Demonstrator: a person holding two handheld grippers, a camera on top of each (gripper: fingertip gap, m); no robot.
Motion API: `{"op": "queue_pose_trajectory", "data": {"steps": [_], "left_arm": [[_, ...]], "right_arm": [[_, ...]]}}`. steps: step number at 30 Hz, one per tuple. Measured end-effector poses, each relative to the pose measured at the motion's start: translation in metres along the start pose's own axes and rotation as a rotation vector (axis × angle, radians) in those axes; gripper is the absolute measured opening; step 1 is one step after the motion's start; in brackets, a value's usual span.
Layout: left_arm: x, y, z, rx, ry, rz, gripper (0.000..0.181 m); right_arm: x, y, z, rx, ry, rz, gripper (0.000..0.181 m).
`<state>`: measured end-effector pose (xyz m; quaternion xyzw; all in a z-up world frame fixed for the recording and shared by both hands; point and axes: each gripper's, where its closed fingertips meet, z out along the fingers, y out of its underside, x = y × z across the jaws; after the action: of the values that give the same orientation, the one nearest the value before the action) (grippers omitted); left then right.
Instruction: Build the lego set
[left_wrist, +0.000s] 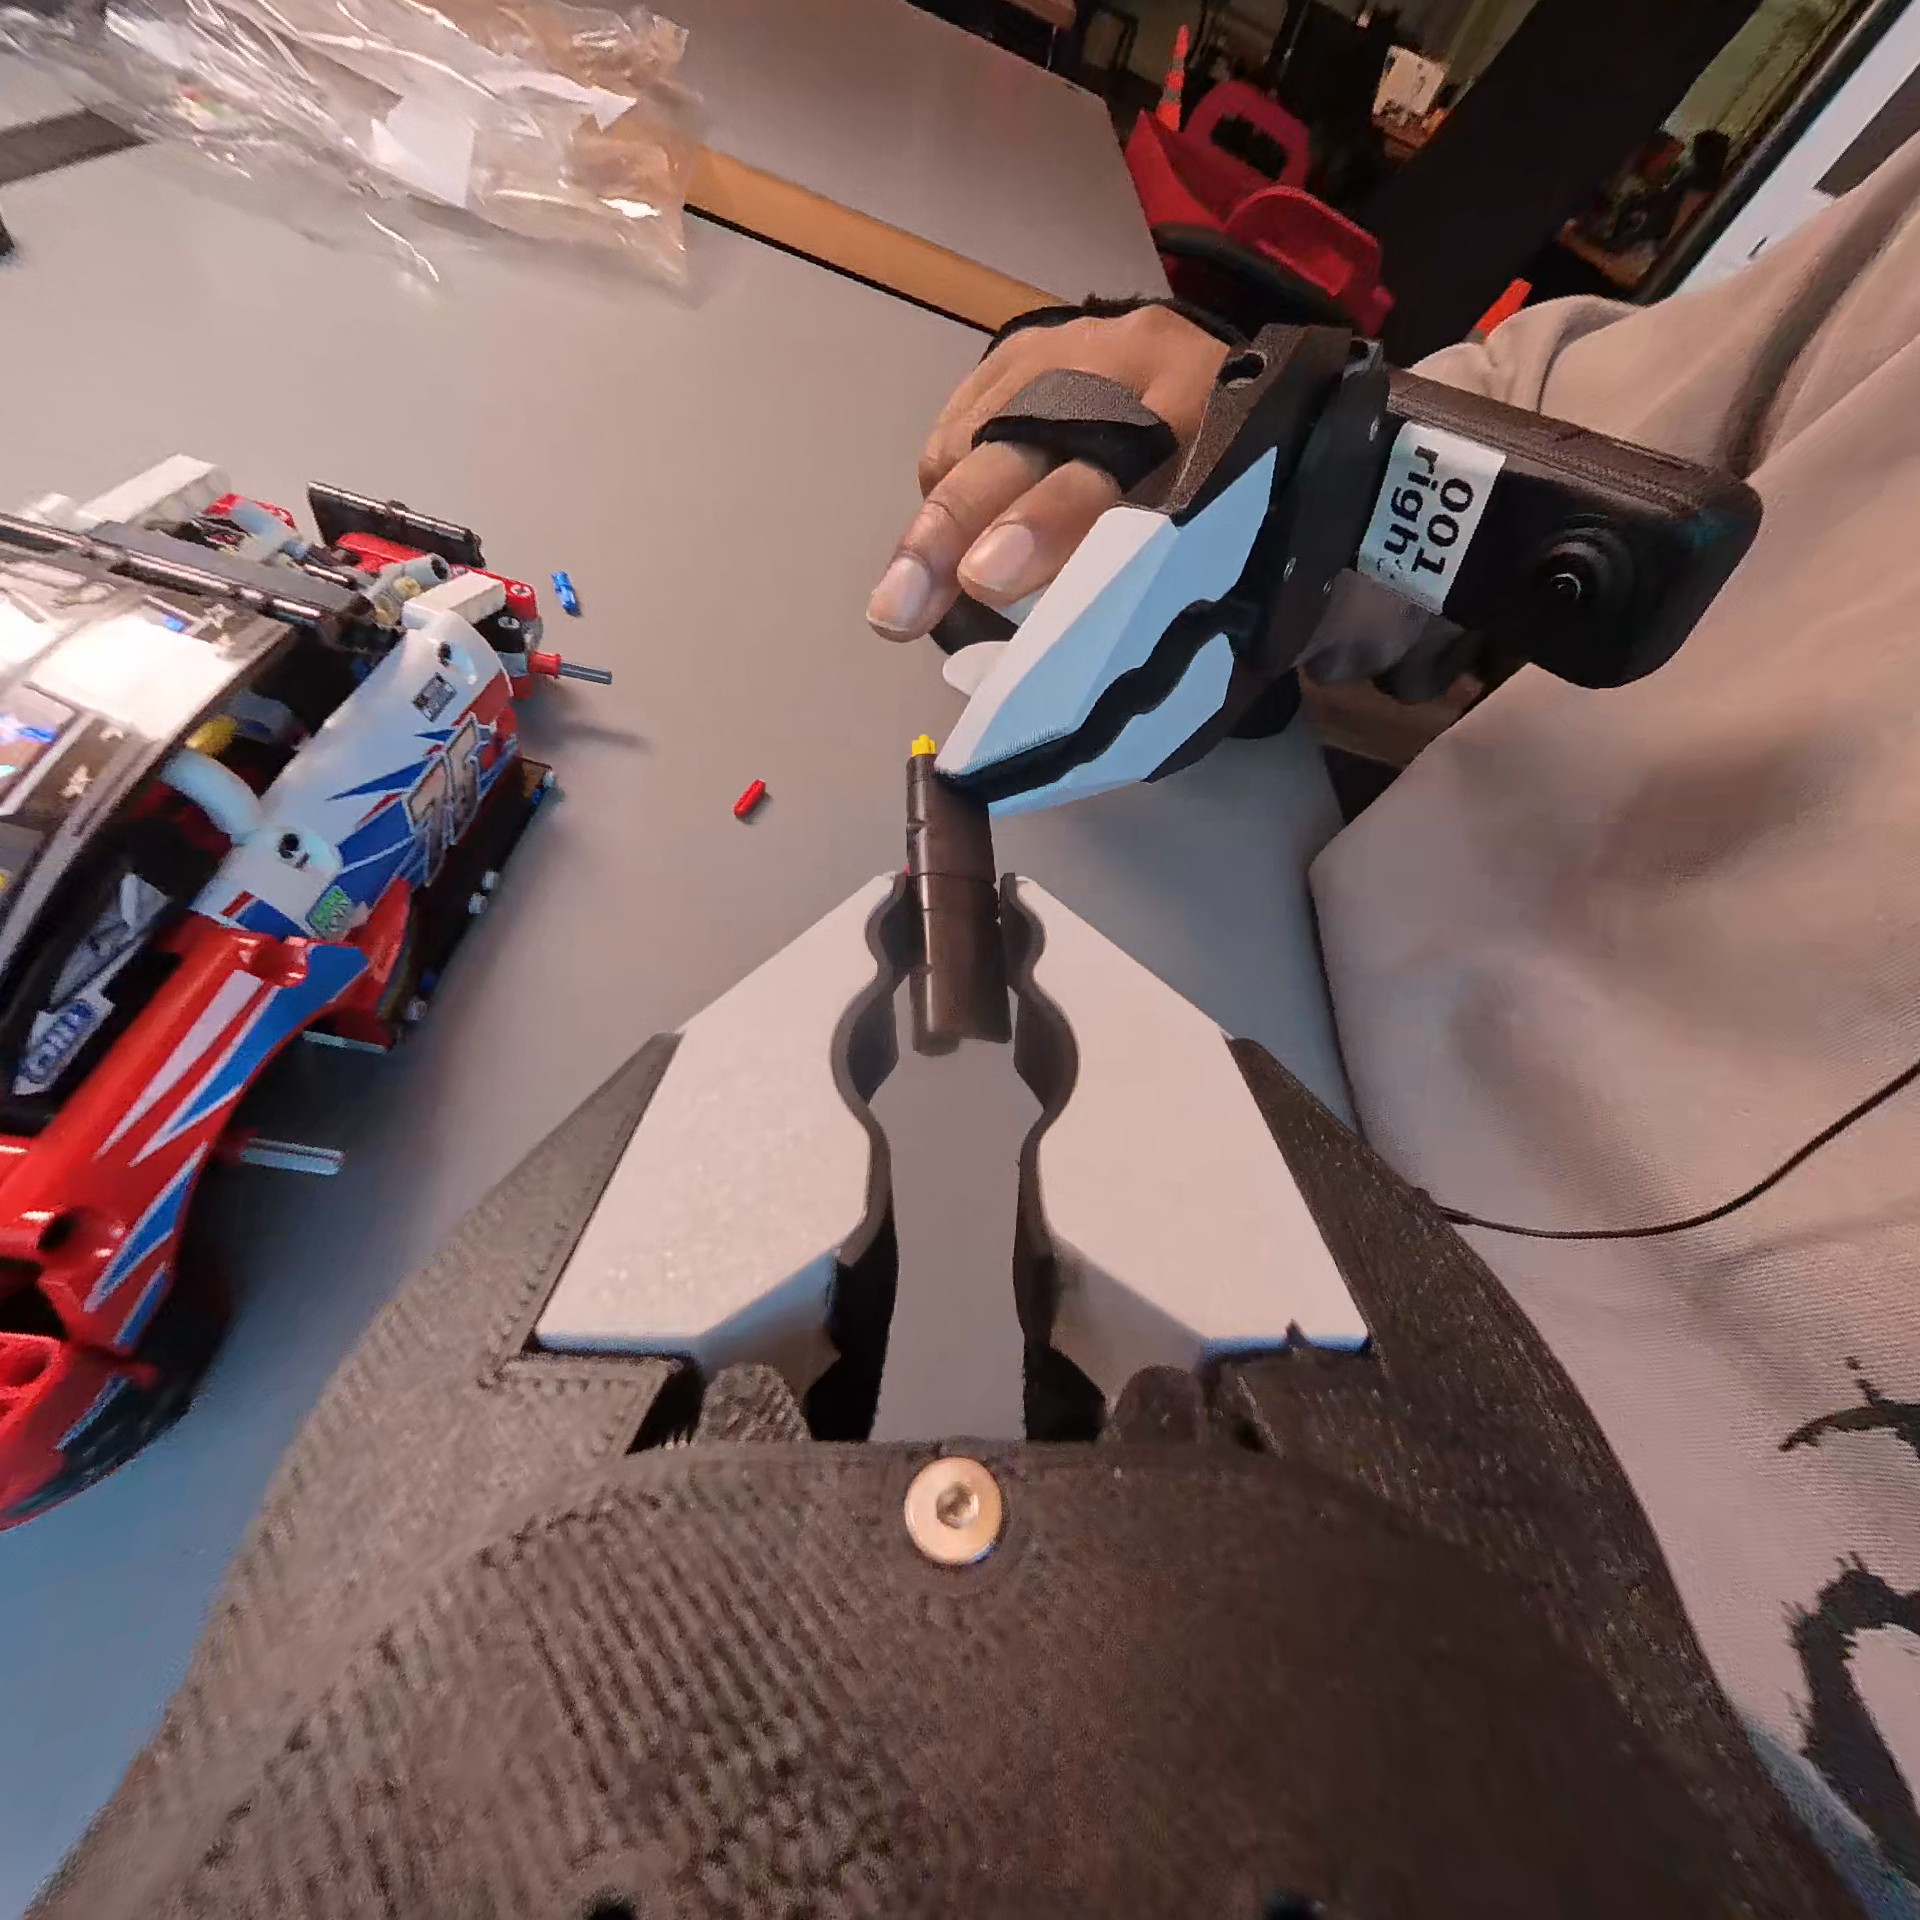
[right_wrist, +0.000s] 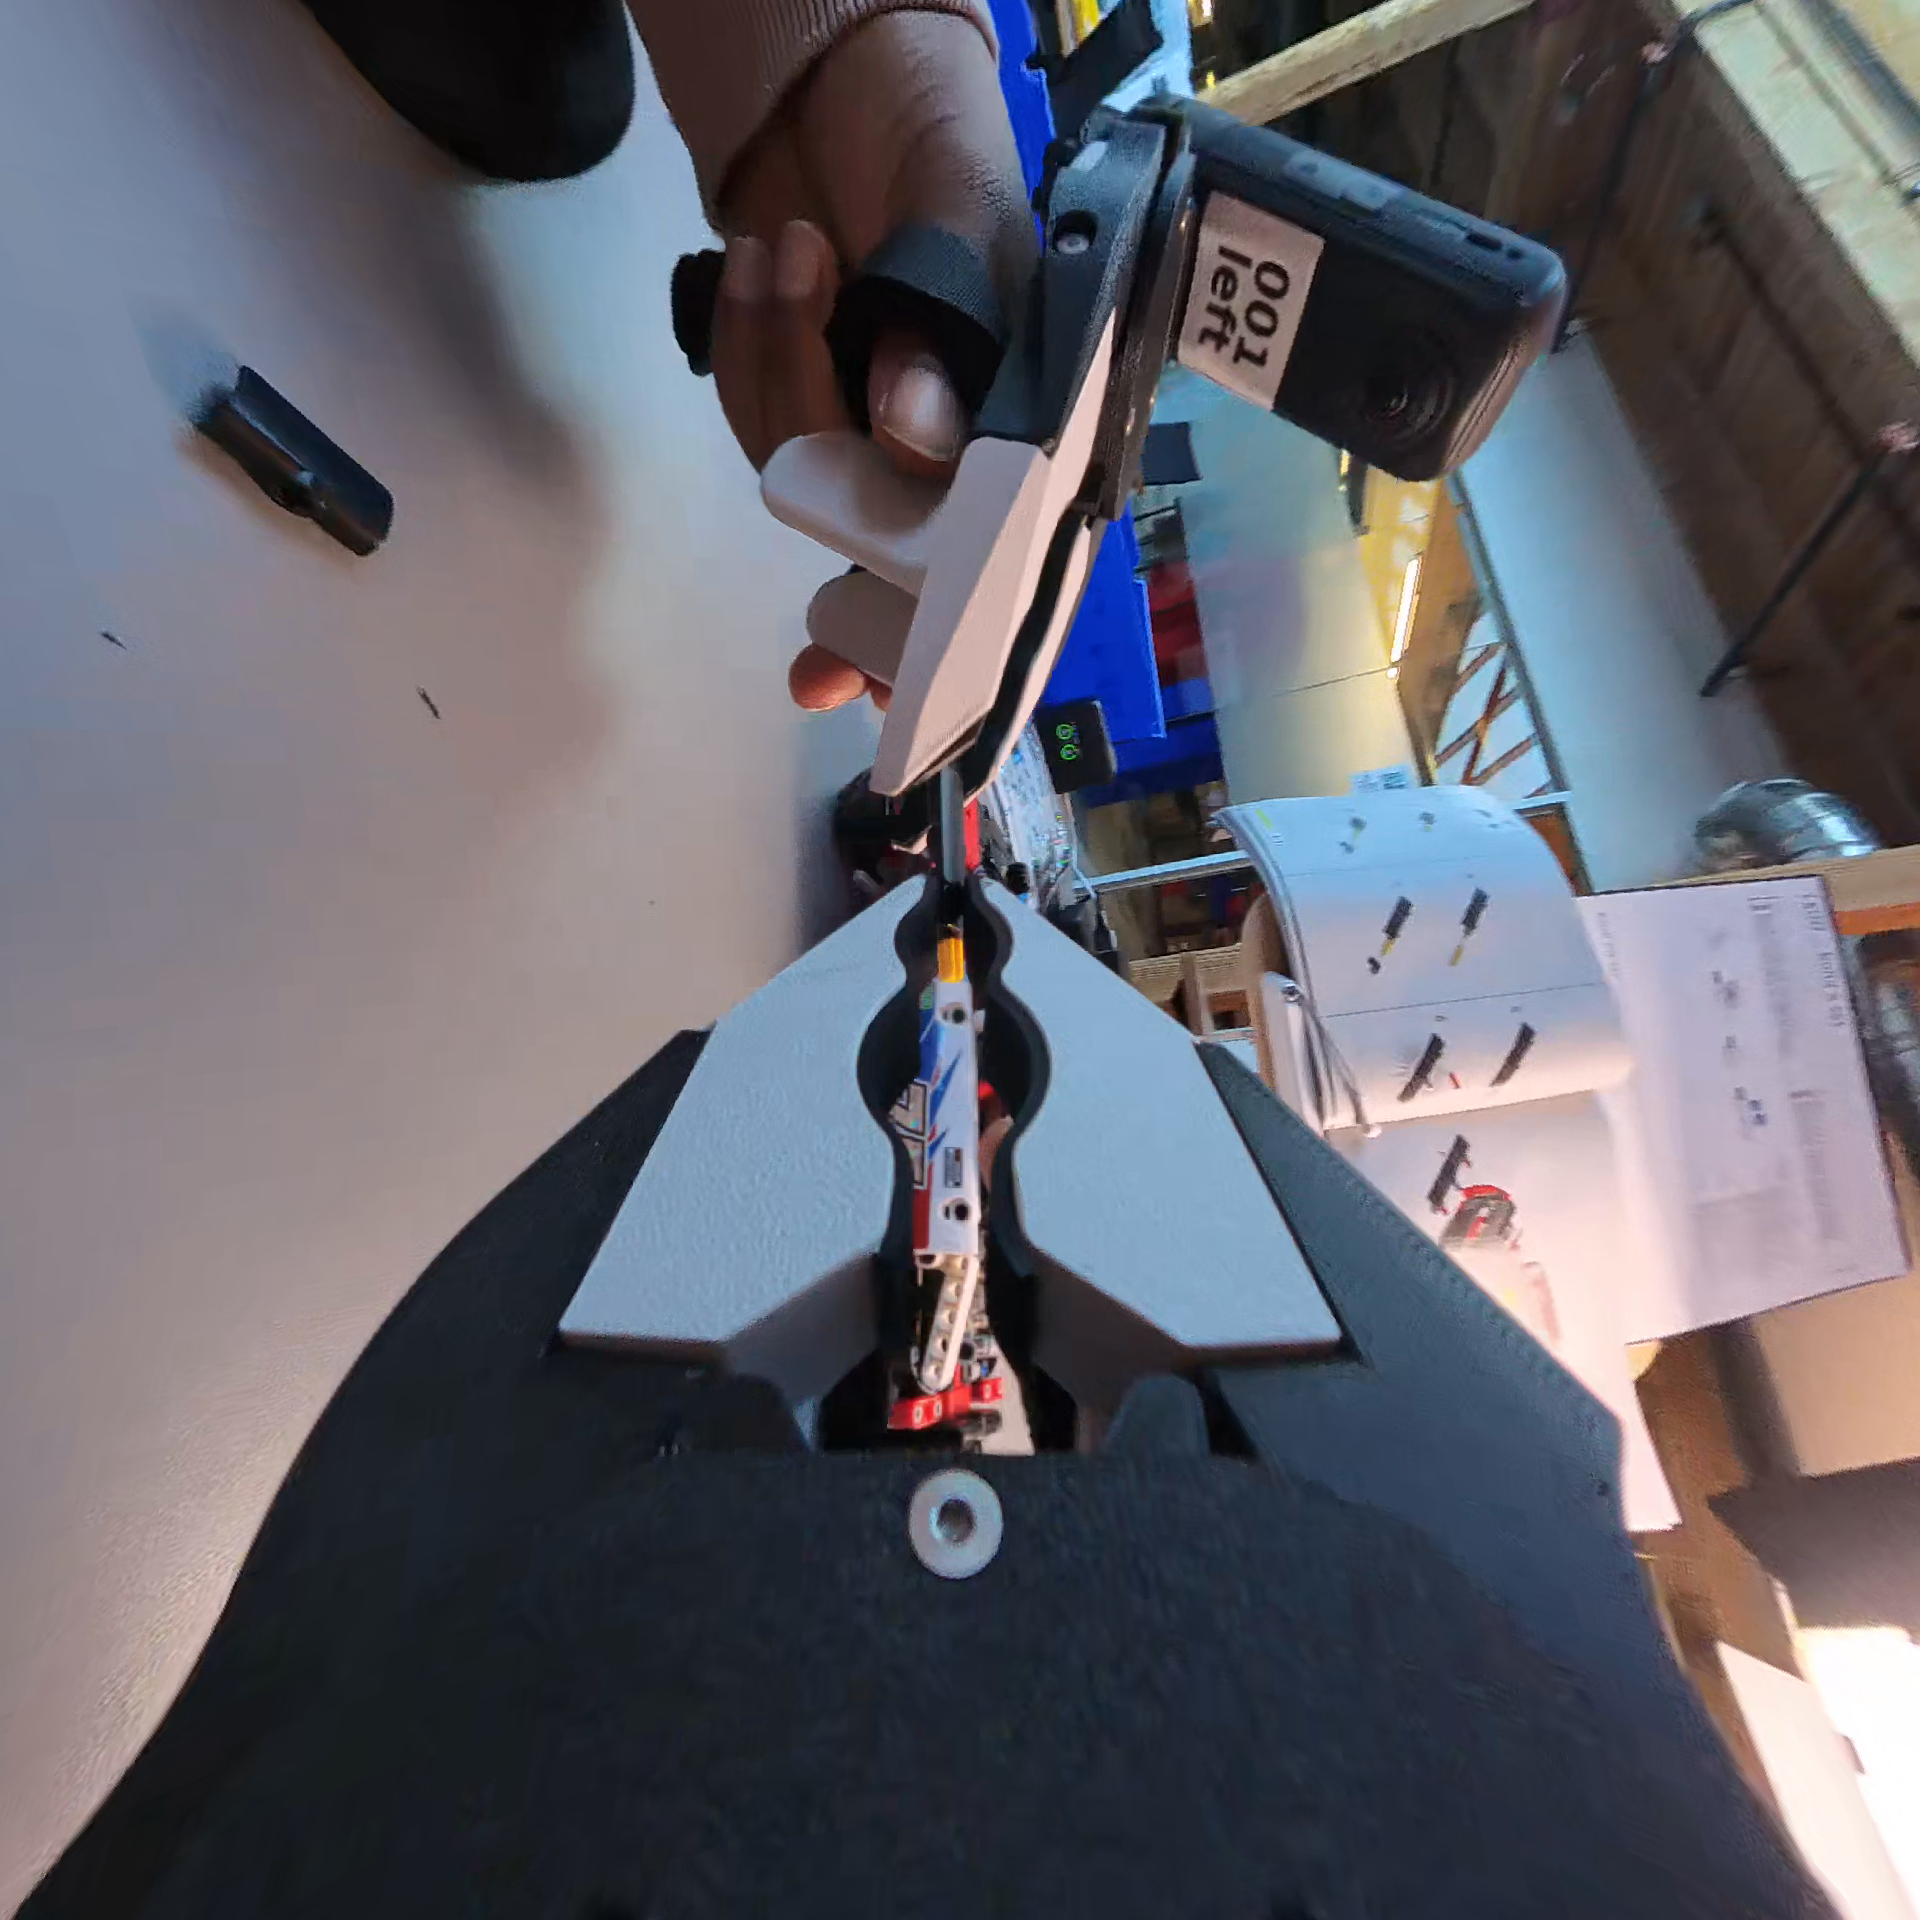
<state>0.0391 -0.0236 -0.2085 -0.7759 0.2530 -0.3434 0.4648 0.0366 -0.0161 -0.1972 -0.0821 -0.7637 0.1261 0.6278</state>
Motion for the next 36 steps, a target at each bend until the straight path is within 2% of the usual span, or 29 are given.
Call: {"op": "queue_pose_trajectory", "data": {"steps": [2,4,6,8,10,12,14,17,23,29,36], "left_arm": [[-0.005,0.001,0.000,-0.018,-0.061,0.087,0.014],[-0.008,0.002,0.001,-0.027,-0.106,0.159,0.014],[-0.012,0.005,-0.001,-0.034,-0.134,0.205,0.014],[-0.011,0.007,-0.002,-0.044,-0.133,0.240,0.014],[-0.008,0.007,-0.001,-0.039,-0.121,0.275,0.014],[-0.003,0.006,0.000,-0.034,-0.105,0.305,0.014],[0.002,0.006,0.001,-0.040,-0.091,0.311,0.014],[0.006,0.008,0.002,-0.048,-0.073,0.315,0.014],[0.004,0.014,0.002,-0.070,-0.075,0.291,0.015],[-0.002,0.029,0.001,-0.138,-0.073,0.236,0.014],[-0.013,0.033,-0.007,-0.174,-0.132,0.251,0.014]], "right_arm": [[0.002,0.002,0.001,0.005,0.036,-0.012,0.002],[0.001,0.005,0.003,0.034,0.015,0.116,0.005],[-0.001,0.010,0.004,0.061,-0.083,0.382,0.027],[-0.002,0.011,0.004,0.112,-0.233,0.732,0.043],[-0.003,0.007,0.002,0.171,-0.369,0.970,0.044],[-0.009,0.000,0.001,0.206,-0.481,1.067,0.041],[-0.015,-0.008,-0.002,0.236,-0.560,1.109,0.033],[-0.014,-0.010,-0.002,0.246,-0.568,1.123,0.014],[-0.017,-0.009,0.000,0.222,-0.562,1.077,0.013],[-0.026,-0.008,0.009,0.157,-0.529,0.934,0.014],[-0.023,0.002,0.015,0.137,-0.488,1.013,0.017]]}}
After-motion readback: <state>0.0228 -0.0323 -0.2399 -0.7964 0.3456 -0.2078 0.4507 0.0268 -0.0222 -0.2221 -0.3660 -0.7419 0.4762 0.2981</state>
